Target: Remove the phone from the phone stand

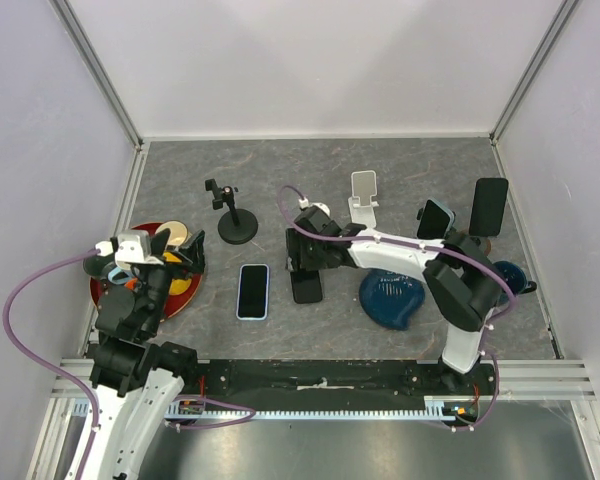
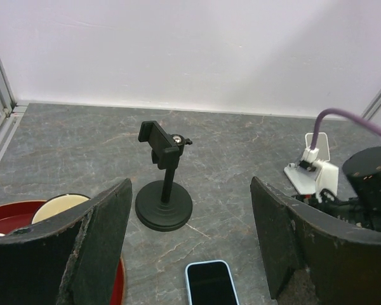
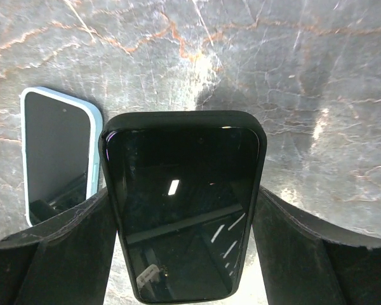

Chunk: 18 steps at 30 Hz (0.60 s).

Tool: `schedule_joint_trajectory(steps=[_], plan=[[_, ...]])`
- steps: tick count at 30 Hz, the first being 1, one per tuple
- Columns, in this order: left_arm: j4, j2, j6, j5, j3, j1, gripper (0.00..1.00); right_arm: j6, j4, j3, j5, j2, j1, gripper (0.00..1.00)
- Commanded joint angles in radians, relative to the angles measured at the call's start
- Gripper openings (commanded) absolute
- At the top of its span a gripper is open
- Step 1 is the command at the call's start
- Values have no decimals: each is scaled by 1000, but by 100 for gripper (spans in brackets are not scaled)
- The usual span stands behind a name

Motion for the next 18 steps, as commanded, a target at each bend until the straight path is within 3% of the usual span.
schedule_joint_trajectory(steps=[1, 7, 14, 18], plan=[[37, -19, -24, -2, 0, -3, 81, 82, 25, 54, 16, 45, 37, 46], [37, -24, -21, -7, -2, -18, 81, 96, 2, 125, 26, 146, 97, 48], [39, -33, -16, -11, -5, -26, 81, 122, -6, 201, 21, 229, 151, 60], [39, -35, -15, -11, -5, -31, 81, 134, -12, 186, 71, 223, 155, 61]])
